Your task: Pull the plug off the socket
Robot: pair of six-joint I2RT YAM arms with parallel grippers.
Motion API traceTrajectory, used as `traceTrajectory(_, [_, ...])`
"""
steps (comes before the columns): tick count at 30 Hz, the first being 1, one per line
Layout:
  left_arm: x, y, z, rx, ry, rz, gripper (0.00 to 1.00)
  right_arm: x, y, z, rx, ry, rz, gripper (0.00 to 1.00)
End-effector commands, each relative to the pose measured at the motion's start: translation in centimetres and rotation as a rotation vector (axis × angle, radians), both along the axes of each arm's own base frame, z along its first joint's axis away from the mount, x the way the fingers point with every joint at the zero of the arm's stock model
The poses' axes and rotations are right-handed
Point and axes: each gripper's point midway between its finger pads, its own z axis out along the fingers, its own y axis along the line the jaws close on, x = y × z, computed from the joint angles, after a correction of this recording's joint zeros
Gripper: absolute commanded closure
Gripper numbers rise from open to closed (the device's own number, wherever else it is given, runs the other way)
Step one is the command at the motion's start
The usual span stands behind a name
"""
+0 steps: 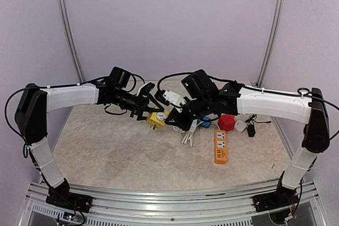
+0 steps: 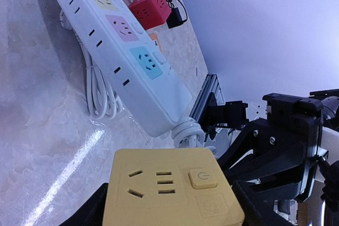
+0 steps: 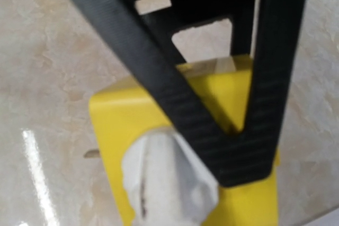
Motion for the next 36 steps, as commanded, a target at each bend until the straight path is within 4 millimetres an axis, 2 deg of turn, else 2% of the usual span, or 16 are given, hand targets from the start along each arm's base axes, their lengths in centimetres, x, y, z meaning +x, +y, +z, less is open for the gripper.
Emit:
traceTrajectory(1, [-0.6,0.3,-0.3,0.099,-0.162,0.011,0.74,1.2,1.2,2.4,0.107,-0.016,-0.055,1.00])
traceTrajectory(4, [-0.5,1.0,-1.9,0.232,-0.277,0.022,0.75,0.8,1.7,3.8,0.161,0.004,-0.044,1.00])
traceTrajectory(8, [-0.6,1.8,-3.5,0.282,-0.308,0.032,0.77,0.2,1.8,6.4,0.231,-0.008,-0.023,1.00])
traceTrajectory(10, [-0.8,1.9,-4.0,0.306,-0.325,0.031,0.77,-0.1,1.8,7.6,0.273,0.006,-0.028,1.00])
traceTrajectory(13, [-0.8,1.9,-4.1,0.311,-0.347,0.032,0.77,-0.3,1.8,8.4,0.301,0.011,-0.022,1.00])
traceTrajectory(16, [-0.6,1.8,-3.6,0.278,-0.331,0.039,0.78,-0.2,1.8,7.7,0.301,0.021,-0.036,1.00])
traceTrajectory(20, [0.0,1.9,-1.4,0.146,-0.274,0.089,0.79,1.1,0.9,4.4,0.259,0.035,-0.133,1.00])
traceTrajectory(23, [0.7,2.4,0.4,0.088,-0.263,0.148,0.80,0.7,1.2,2.8,0.272,0.096,-0.137,1.00])
traceTrajectory(26, [0.8,2.7,1.9,0.010,-0.245,0.181,0.80,-0.4,2.2,3.2,0.341,0.138,-0.112,1.00])
traceTrajectory(28, [0.5,2.5,2.3,-0.008,-0.253,0.166,0.81,-0.3,2.2,3.8,0.371,0.135,-0.131,1.00])
traceTrajectory(33, [-0.5,2.5,0.9,0.032,-0.301,0.087,0.82,1.0,0.8,5.6,0.396,0.086,-0.183,1.00])
traceTrajectory(36, [-2.2,2.4,0.3,0.022,-0.333,-0.012,0.84,2.5,-1.1,5.8,0.369,0.044,-0.225,1.00])
